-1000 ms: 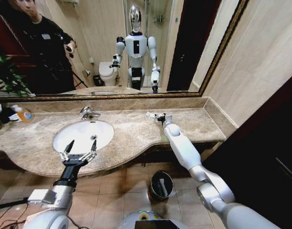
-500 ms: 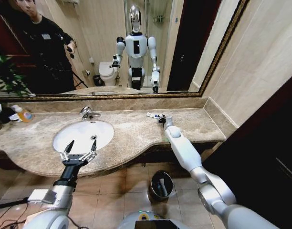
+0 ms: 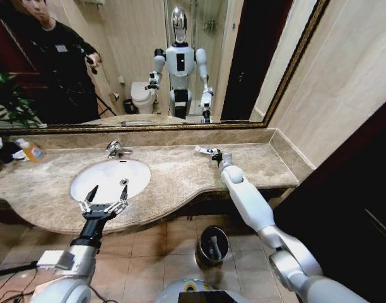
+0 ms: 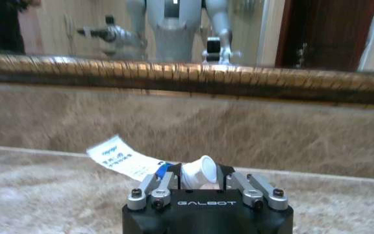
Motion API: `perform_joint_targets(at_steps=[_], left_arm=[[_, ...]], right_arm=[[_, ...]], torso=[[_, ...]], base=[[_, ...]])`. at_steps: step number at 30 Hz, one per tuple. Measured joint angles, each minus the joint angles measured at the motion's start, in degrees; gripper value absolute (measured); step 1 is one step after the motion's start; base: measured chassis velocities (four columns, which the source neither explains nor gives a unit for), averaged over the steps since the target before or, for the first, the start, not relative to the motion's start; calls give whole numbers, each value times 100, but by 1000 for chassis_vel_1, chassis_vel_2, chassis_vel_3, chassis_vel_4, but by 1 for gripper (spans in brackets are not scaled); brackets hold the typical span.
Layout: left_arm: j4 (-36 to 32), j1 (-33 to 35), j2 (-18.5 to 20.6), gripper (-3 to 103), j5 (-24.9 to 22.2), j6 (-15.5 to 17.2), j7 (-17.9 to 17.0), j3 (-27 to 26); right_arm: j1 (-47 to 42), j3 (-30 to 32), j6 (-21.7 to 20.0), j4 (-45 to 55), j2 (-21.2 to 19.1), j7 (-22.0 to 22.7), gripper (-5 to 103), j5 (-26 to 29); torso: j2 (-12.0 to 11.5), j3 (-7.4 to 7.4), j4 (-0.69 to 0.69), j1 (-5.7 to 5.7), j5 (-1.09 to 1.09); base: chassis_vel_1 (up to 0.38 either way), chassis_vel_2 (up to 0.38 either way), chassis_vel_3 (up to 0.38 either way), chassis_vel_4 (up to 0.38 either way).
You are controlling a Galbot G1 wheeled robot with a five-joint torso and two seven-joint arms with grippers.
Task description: Pick up the trash from the sink and place it in the trash bin.
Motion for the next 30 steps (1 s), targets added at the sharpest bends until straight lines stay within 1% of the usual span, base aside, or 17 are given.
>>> perform_joint_targets(at_steps=[2, 3, 7, 8, 11, 12, 13, 15, 16, 17, 21, 22, 24, 25, 26, 28, 30], left_arm=[[0, 0, 0, 100, 0, 0, 0, 0], [0, 0, 0, 100, 0, 0, 0, 0], [0, 0, 1, 100, 0, 0, 2, 0], [0, 0, 1, 100, 0, 0, 2, 0], [0, 0, 1, 100, 0, 0, 3, 1], [0, 0, 0, 100, 0, 0, 1, 0], [0, 0, 0, 100, 0, 0, 1, 0], [0, 0, 0, 100, 0, 0, 0, 0], [0, 0, 0, 100, 0, 0, 1, 0], [0, 0, 0, 100, 0, 0, 1, 0], [0, 0, 0, 100, 0, 0, 0, 0], [0, 0, 0, 100, 0, 0, 0, 0], [0, 0, 1, 100, 0, 0, 0, 0], [0, 0, 1, 100, 0, 0, 2, 0], [0, 0, 1, 100, 0, 0, 2, 0], [0, 0, 0, 100, 0, 0, 1, 0], [0, 0, 0, 100, 0, 0, 0, 0]], right_arm=[[-191, -42, -37, 483, -269, 77, 33, 170], [-191, -42, -37, 483, -269, 77, 33, 170], [-755, 6, -99, 1351, -726, 231, 33, 475], [-755, 6, -99, 1351, -726, 231, 33, 475], [-1442, 174, -100, 2050, -1001, 303, 33, 585], [-1871, 292, -92, 2486, -1161, 315, 33, 653], [-1871, 292, -92, 2486, -1161, 315, 33, 653], [-2240, 361, -65, 2864, -1285, 344, 33, 708], [-2375, 398, -58, 3033, -1330, 360, 33, 733], [-2375, 398, -58, 3033, -1330, 360, 33, 733], [-3374, 728, 40, 3869, -1485, 558, 33, 713], [-3374, 728, 40, 3869, -1485, 558, 33, 713], [-3846, 913, 116, 4090, -1462, 547, 33, 608], [-4213, 1076, 192, 4233, -1410, 522, 33, 516], [-4213, 1076, 192, 4233, -1410, 522, 33, 516], [-4621, 1289, 304, 4353, -1345, 443, 33, 394], [-5155, 1570, 569, 4379, -1241, 243, 33, 81]], torso=[[0, 0, 0, 0, -1], [0, 0, 0, 0, -1], [0, 0, 0, 0, 0], [0, 0, 0, 0, 0], [0, 0, 0, 0, 2], [0, 0, -1, 0, 0], [0, 0, -1, 0, 0], [1, -1, -3, -1, 1], [1, -1, -2, -1, 2], [1, -1, -2, -1, 2], [0, -1, 0, 0, 0], [0, -1, 0, 0, 0], [0, -1, 0, 0, -1], [1, 0, -1, 0, 2], [1, 0, -1, 0, 2], [1, -1, -1, -1, -1], [1, -1, -1, -1, -1]], base=[[0, 0, 0, 0], [0, 0, 0, 0], [0, 0, 0, 0], [0, 0, 0, 0], [0, 0, 0, 0], [0, 0, 0, 0], [0, 0, 0, 0], [0, 0, 0, 0], [0, 0, 0, 0], [0, 0, 0, 0], [0, 0, 0, 0], [0, 0, 0, 0], [0, 0, 0, 0], [0, 0, 0, 0], [0, 0, 0, 0], [0, 0, 0, 0], [0, 0, 0, 0]])
